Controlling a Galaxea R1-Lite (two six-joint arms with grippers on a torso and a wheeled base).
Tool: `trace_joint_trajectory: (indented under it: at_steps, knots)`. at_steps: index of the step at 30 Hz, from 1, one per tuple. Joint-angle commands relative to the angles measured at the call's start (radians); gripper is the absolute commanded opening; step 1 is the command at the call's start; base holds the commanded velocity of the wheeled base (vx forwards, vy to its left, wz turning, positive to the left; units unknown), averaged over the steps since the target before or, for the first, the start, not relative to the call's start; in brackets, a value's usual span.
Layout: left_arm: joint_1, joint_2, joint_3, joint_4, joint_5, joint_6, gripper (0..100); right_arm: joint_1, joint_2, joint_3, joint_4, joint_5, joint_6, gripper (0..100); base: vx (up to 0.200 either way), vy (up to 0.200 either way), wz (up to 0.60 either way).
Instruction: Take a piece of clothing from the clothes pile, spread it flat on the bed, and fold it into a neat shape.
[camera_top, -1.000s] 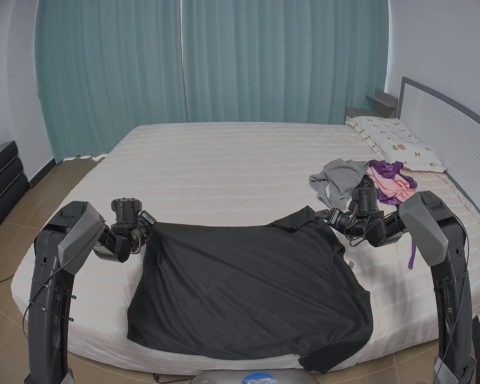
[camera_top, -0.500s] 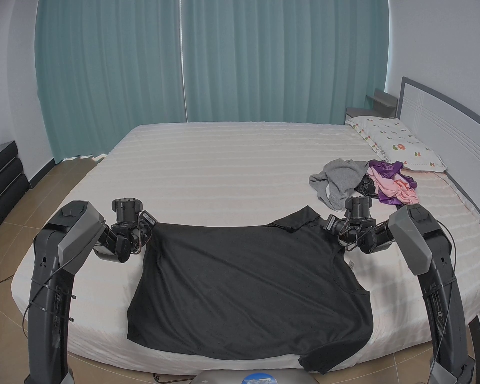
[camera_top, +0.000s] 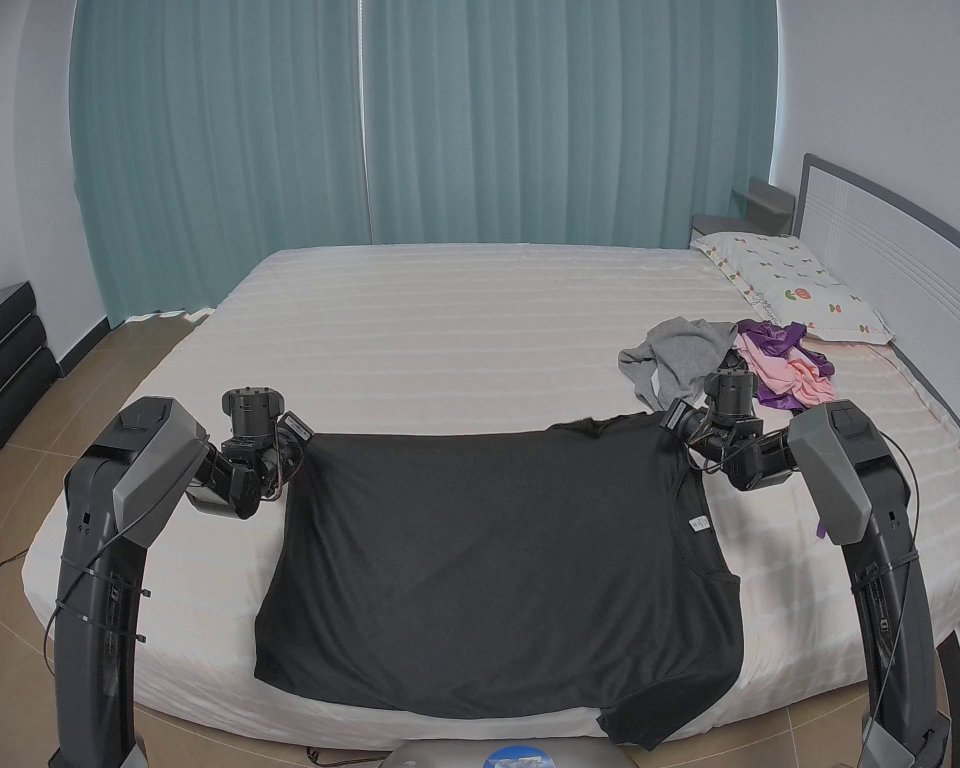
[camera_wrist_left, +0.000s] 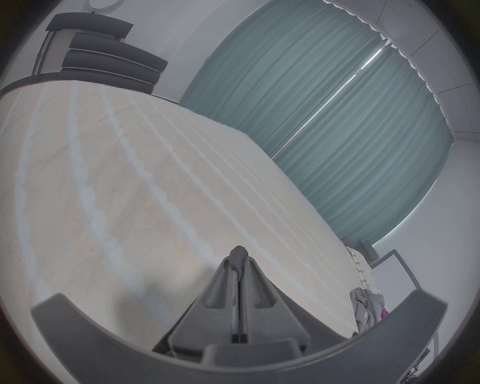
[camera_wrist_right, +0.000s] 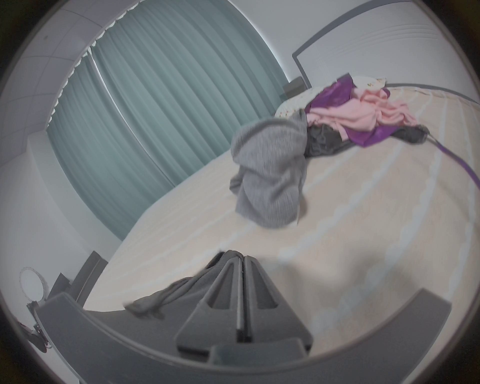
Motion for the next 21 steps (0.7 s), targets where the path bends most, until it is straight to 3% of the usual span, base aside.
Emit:
trace_joint_trajectory:
  at_steps: [1,6,21]
  knots:
    - [0.002,-0.003,-0.054,0.000,0.001,0.005,0,-0.016,-0.037,-0.046,-0.009,-0.005,0.002,0,0.000,0.000,0.00]
    - [-0.003,0.017,-0.124,0.009,0.001,0.005,0,-0.015,-0.014,-0.116,-0.015,-0.044,0.004,0,0.000,0.000,0.00]
    - [-0.009,0.086,-0.150,0.003,0.003,0.004,0,-0.007,0.077,-0.116,-0.051,-0.054,-0.024,0,0.000,0.000,0.00]
